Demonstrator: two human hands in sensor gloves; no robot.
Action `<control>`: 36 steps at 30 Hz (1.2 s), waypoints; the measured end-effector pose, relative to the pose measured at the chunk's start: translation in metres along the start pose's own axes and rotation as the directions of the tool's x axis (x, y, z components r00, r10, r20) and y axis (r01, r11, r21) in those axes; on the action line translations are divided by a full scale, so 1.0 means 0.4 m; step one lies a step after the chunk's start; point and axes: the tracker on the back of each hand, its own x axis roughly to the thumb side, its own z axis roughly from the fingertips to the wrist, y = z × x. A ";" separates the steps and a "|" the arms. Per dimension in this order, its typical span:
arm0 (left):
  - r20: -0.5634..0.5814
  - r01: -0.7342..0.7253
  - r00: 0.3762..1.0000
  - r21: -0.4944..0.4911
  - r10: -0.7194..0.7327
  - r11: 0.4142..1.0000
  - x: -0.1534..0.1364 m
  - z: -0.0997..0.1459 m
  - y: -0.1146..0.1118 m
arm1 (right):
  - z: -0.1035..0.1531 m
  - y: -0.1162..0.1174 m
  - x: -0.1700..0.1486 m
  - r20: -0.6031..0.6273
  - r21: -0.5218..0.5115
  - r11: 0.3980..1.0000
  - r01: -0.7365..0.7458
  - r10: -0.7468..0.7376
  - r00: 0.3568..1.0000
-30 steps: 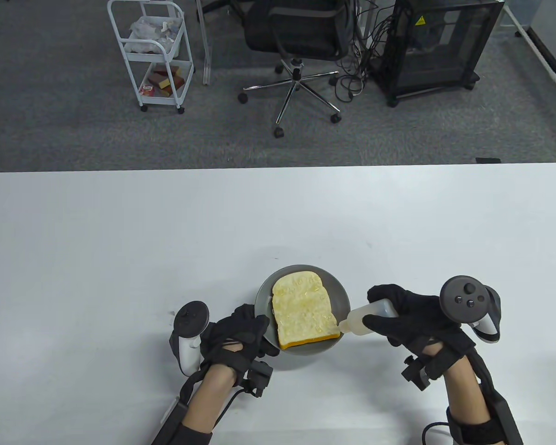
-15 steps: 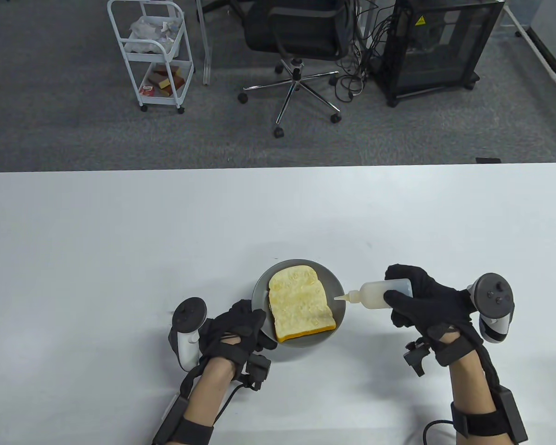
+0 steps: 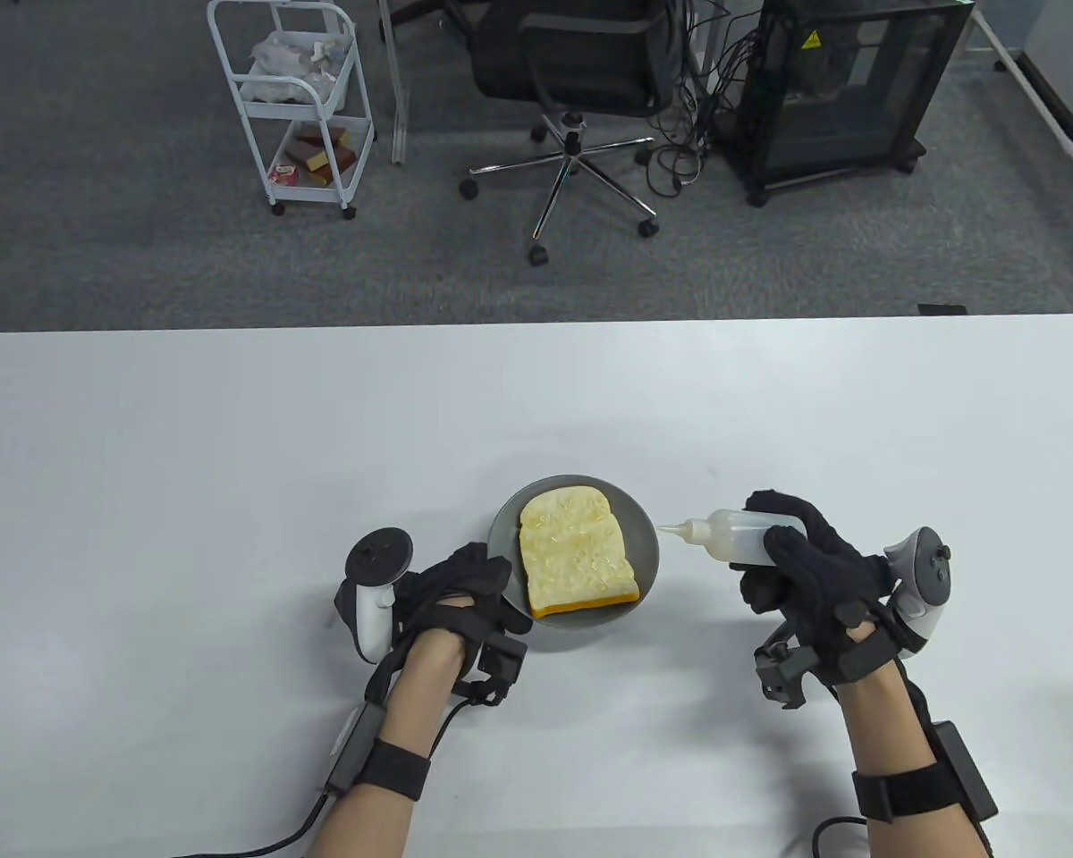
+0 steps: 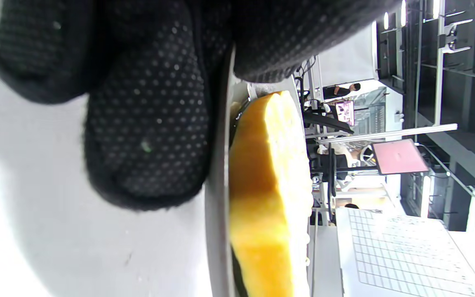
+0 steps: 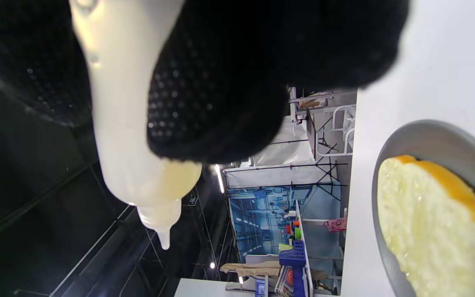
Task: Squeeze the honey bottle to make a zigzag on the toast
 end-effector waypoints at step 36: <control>-0.070 0.415 0.907 0.321 -0.415 0.851 0.061 -0.013 0.016 | -0.004 0.011 -0.028 -0.066 0.006 1.000 -0.010 0.010 0.998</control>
